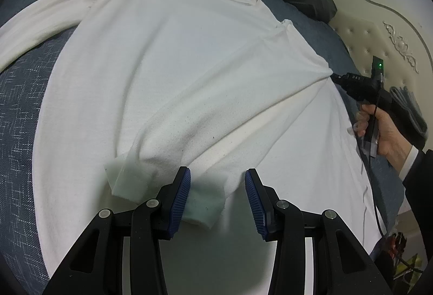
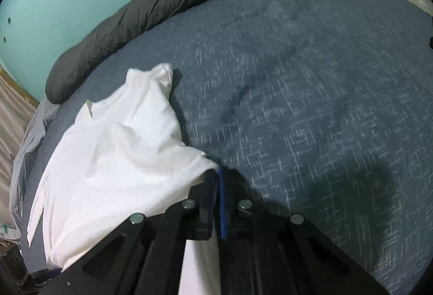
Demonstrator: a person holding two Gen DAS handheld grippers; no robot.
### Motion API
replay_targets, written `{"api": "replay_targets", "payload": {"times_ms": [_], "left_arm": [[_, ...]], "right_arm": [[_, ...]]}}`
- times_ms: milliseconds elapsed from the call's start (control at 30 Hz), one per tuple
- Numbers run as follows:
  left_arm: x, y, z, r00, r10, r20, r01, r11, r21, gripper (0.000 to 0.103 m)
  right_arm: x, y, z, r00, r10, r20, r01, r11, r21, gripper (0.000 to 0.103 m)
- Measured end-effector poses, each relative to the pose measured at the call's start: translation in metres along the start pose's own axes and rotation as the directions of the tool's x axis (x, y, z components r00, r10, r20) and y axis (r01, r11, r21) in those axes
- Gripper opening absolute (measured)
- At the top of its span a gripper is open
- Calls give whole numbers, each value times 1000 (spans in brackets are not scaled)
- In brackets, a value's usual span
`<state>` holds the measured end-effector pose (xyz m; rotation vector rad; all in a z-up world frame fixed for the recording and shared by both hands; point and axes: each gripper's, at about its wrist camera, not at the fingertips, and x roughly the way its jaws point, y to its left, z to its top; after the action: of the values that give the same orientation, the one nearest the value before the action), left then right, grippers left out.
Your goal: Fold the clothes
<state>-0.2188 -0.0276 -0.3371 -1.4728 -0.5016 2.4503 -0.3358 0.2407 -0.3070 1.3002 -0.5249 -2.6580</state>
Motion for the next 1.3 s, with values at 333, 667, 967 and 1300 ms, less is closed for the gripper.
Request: {"api": "replay_targets", "payload": {"times_ms": [333, 667, 967, 1300], "left_arm": [[2, 0, 1, 1000, 0, -3, 0, 1000, -3, 46], [4, -2, 1, 1000, -3, -3, 3, 1000, -12, 46], [5, -1, 2, 1000, -3, -4, 3, 1000, -14, 46], [6, -2, 3, 1000, -5, -3, 5, 1000, -18, 46]], "right_arm": [[-4, -10, 13, 983, -182, 29, 182, 983, -26, 0], [-8, -12, -8, 1000, -5, -29, 3, 998, -59, 31], [10, 6, -10, 1000, -19, -19, 16, 992, -126, 31], [-2, 15, 2, 999, -39, 32, 43, 989, -139, 2]]}}
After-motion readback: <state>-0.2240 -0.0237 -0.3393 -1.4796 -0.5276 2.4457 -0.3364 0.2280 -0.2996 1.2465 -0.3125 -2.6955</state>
